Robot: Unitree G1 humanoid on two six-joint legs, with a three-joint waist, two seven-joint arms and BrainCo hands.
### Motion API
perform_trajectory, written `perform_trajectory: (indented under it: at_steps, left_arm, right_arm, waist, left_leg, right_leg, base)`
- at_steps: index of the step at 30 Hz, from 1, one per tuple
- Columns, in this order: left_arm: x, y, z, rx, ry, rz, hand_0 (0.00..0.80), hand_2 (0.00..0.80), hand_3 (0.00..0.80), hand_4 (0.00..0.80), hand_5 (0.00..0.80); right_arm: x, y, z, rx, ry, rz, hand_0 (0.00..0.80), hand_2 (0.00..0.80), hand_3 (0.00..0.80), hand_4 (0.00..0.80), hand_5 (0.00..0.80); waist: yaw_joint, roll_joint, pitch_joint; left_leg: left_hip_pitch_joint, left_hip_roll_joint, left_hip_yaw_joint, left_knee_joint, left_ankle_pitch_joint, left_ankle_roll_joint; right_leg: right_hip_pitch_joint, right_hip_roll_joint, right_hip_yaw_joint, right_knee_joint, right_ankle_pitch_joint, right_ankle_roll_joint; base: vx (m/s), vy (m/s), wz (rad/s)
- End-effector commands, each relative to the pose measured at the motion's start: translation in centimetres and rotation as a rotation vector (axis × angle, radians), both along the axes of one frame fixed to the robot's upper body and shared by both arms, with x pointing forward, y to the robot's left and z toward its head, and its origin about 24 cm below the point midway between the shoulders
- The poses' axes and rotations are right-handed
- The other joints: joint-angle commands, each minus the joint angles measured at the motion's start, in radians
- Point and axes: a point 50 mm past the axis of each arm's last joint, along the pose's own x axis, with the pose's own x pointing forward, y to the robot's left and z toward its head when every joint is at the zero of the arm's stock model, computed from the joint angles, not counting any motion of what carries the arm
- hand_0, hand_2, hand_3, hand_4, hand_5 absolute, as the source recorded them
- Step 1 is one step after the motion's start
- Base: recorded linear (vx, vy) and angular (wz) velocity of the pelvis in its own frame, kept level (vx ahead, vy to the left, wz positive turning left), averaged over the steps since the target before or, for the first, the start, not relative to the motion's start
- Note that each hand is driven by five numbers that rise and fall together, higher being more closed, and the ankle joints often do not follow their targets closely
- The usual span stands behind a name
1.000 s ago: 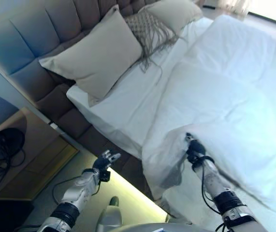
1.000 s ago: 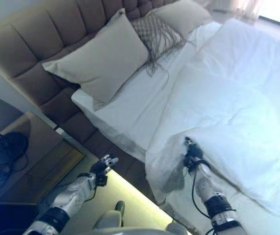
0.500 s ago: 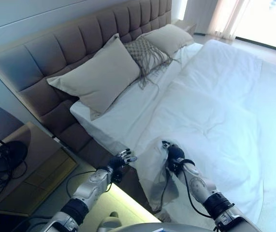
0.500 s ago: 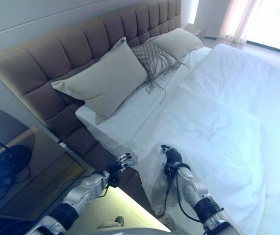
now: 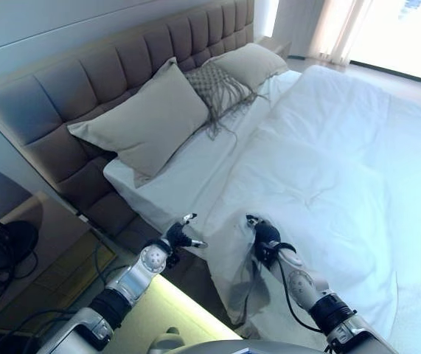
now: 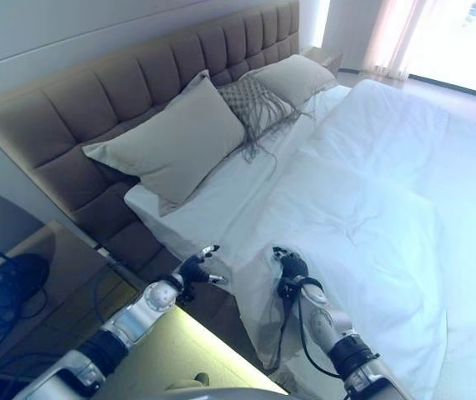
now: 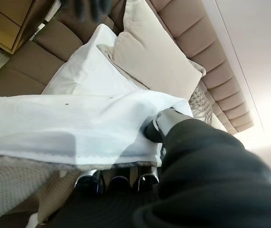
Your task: Make the bed neatly
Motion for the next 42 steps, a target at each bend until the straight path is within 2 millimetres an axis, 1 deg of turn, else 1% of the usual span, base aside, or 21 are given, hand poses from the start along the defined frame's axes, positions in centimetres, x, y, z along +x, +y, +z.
perform_trajectory:
  at_steps: [1,3,4,5,7,9,10,13,16,21,22,26,29,32,34,38,42]
  left_arm:
    - [0.0,-3.3,-0.4,-0.298,0.242,0.044,0.0,0.0,0.0,0.0,0.0]
    - [-2.2,-5.1,-2.3,-0.537,0.481,0.157,0.0,0.0,0.0,0.0,0.0]
    - [-3.5,-6.1,-3.2,-0.686,0.626,0.225,0.0,0.0,0.0,0.0,0.0]
    - [-4.6,-6.9,-4.0,-0.811,0.746,0.32,0.0,0.0,0.0,0.0,0.0]
    - [-6.2,-7.9,-5.2,-1.002,0.929,0.47,0.0,0.0,0.0,0.0,0.0]
    - [-7.6,-8.4,-5.9,-1.1,1.073,0.605,0.0,0.0,0.0,0.0,0.0]
    - [-8.3,-8.4,-6.3,-1.111,1.134,0.652,0.0,0.0,0.0,0.0,0.0]
    - [-9.8,-8.2,-6.9,-1.093,1.242,0.716,0.0,0.0,0.0,0.0,0.0]
    - [-10.7,-7.6,-7.2,-1.09,1.327,0.779,0.0,0.0,0.0,0.0,0.0]
    - [-11.2,-7.0,-6.9,-1.036,1.354,0.746,0.0,0.0,0.0,0.0,0.0]
    - [-11.5,-6.5,-6.8,-1.039,1.367,0.757,0.0,0.0,0.0,0.0,0.0]
    - [-11.4,-6.1,-6.3,-1.086,1.415,0.794,0.0,0.0,0.0,0.0,0.0]
    - [-11.3,-6.8,-5.6,-1.131,1.473,0.771,0.0,0.0,0.0,0.0,0.0]
    - [-11.3,-8.2,-4.9,-1.193,1.526,0.744,0.0,0.0,0.0,0.0,0.0]
    - [-11.2,-9.0,-4.5,-1.258,1.579,0.754,0.0,0.0,0.0,0.0,0.0]
    - [-11.6,-10.5,-5.0,-1.369,1.596,0.799,0.0,0.0,0.0,0.0,0.0]
    - [-12.0,-11.6,-5.5,-1.387,1.607,0.832,0.0,0.0,0.0,0.0,0.0]
  right_arm:
    - [2.0,2.8,5.1,0.143,-0.235,0.038,0.8,0.8,0.8,0.8,0.8]
    - [1.9,3.0,5.1,0.146,-0.235,0.05,0.8,0.8,0.8,0.8,0.8]
    - [1.8,3.1,5.1,0.148,-0.234,0.058,0.8,0.8,0.8,0.8,0.8]
    - [1.8,3.3,5.1,0.149,-0.233,0.066,0.8,0.8,0.8,0.8,0.8]
    - [1.8,3.7,5.2,0.15,-0.23,0.083,0.8,0.8,0.8,0.8,0.8]
    - [1.7,3.9,5.3,0.153,-0.229,0.091,0.8,0.8,0.8,0.8,0.8]
    - [1.7,3.9,5.4,0.155,-0.229,0.093,0.8,0.8,0.8,0.8,0.8]
    - [1.7,3.5,5.6,0.154,-0.233,0.082,0.8,0.8,0.8,0.8,0.8]
    - [1.8,3.1,5.8,0.15,-0.235,0.069,0.8,0.8,0.8,0.8,0.8]
    - [1.7,2.3,6.0,0.136,-0.236,0.049,0.8,0.8,0.8,0.8,0.8]
    - [1.7,2.0,6.0,0.134,-0.238,0.04,0.8,0.8,0.8,0.8,0.8]
    - [1.8,1.6,6.0,0.14,-0.237,0.023,0.8,0.8,0.8,0.8,0.8]
    - [1.7,1.7,6.2,0.142,-0.241,0.031,0.8,0.8,0.8,0.8,0.8]
    - [1.7,2.1,6.3,0.146,-0.246,0.035,0.8,0.8,0.8,0.8,0.8]
    - [1.7,2.3,6.3,0.156,-0.246,0.035,0.8,0.8,0.8,0.8,0.8]
    - [1.6,2.8,6.3,0.179,-0.248,0.045,0.8,0.8,0.8,0.8,0.8]
    - [1.5,3.4,6.5,0.19,-0.251,0.049,0.8,0.8,0.8,0.8,0.8]
  waist:
    - [0.016,-0.012,0.0]
    - [0.006,-0.01,0.008]
    - [-0.001,-0.01,0.011]
    - [-0.007,-0.01,0.013]
    - [-0.018,-0.012,0.016]
    - [-0.024,-0.015,0.015]
    - [-0.026,-0.017,0.014]
    - [-0.024,-0.016,0.011]
    - [-0.019,-0.013,0.007]
    - [-0.011,-0.007,-0.002]
    - [-0.008,-0.004,-0.002]
    - [-0.004,0.001,-0.003]
    - [-0.005,-0.002,-0.007]
    - [-0.012,-0.006,-0.006]
    - [-0.017,-0.009,-0.005]
    - [-0.034,-0.015,0.0]
    - [-0.046,-0.023,0.009]
  left_leg:
    - [0.026,0.103,0.035,0.103,-0.071,-0.005]
    - [0.03,0.107,0.047,0.102,-0.071,-0.006]
    - [0.034,0.107,0.053,0.101,-0.071,-0.005]
    - [0.037,0.108,0.06,0.101,-0.073,-0.005]
    - [0.044,0.109,0.07,0.105,-0.077,-0.005]
    - [0.046,0.109,0.074,0.11,-0.084,-0.003]
    - [0.047,0.11,0.074,0.111,-0.087,-0.002]
    - [0.05,0.109,0.068,0.107,-0.086,0.001]
    - [0.05,0.11,0.063,0.103,-0.084,0.001]
    - [0.05,0.112,0.054,0.095,-0.079,0.002]
    - [0.05,0.112,0.052,0.094,-0.077,0.001]
    - [0.052,0.113,0.048,0.096,-0.075,-0.001]
    - [0.052,0.113,0.049,0.095,-0.075,-0.002]
    - [0.052,0.115,0.055,0.096,-0.075,-0.004]
    - [0.053,0.116,0.059,0.1,-0.078,-0.005]
    - [0.053,0.122,0.075,0.112,-0.086,-0.008]
    - [0.041,0.128,0.086,0.134,-0.094,-0.014]
  right_leg:
    - [-0.144,-0.078,0.039,0.004,0.168,0.072]
    - [-0.149,-0.079,0.047,0.007,0.171,0.074]
    - [-0.154,-0.08,0.053,0.01,0.173,0.074]
    - [-0.157,-0.081,0.057,0.014,0.173,0.074]
    - [-0.164,-0.084,0.067,0.023,0.173,0.074]
    - [-0.169,-0.085,0.072,0.031,0.17,0.072]
    - [-0.173,-0.085,0.075,0.035,0.169,0.072]
    - [-0.177,-0.083,0.073,0.035,0.172,0.072]
    - [-0.176,-0.082,0.069,0.033,0.175,0.073]
    - [-0.175,-0.081,0.062,0.023,0.182,0.075]
    - [-0.173,-0.08,0.06,0.021,0.184,0.076]
    - [-0.169,-0.079,0.056,0.022,0.183,0.075]
    - [-0.168,-0.079,0.054,0.022,0.184,0.077]
    - [-0.169,-0.077,0.055,0.021,0.186,0.078]
    - [-0.167,-0.075,0.058,0.019,0.186,0.078]
    - [-0.171,-0.074,0.069,0.021,0.185,0.08]
    - [-0.177,-0.076,0.069,0.024,0.188,0.08]
  base:
    - [0.0,0.0,0.0]
    - [0.0,0.0,0.0]
    - [0.0,0.0,0.0]
    - [0.0,0.0,0.0]
    - [0.0,0.004,-0.02]
    - [0.002,-0.004,-0.08]
    - [-0.003,-0.017,-0.09]
    - [-0.006,-0.024,-0.05]
    - [-0.002,-0.006,-0.01]
    - [0.0,0.0,0.0]
    - [0.0,0.0,0.0]
    - [0.0,0.0,0.0]
    - [0.022,-0.012,0.0]
    - [0.016,-0.022,0.0]
    - [0.029,-0.035,0.0]
    - [0.018,-0.033,-0.01]
    - [0.002,-0.008,-0.01]
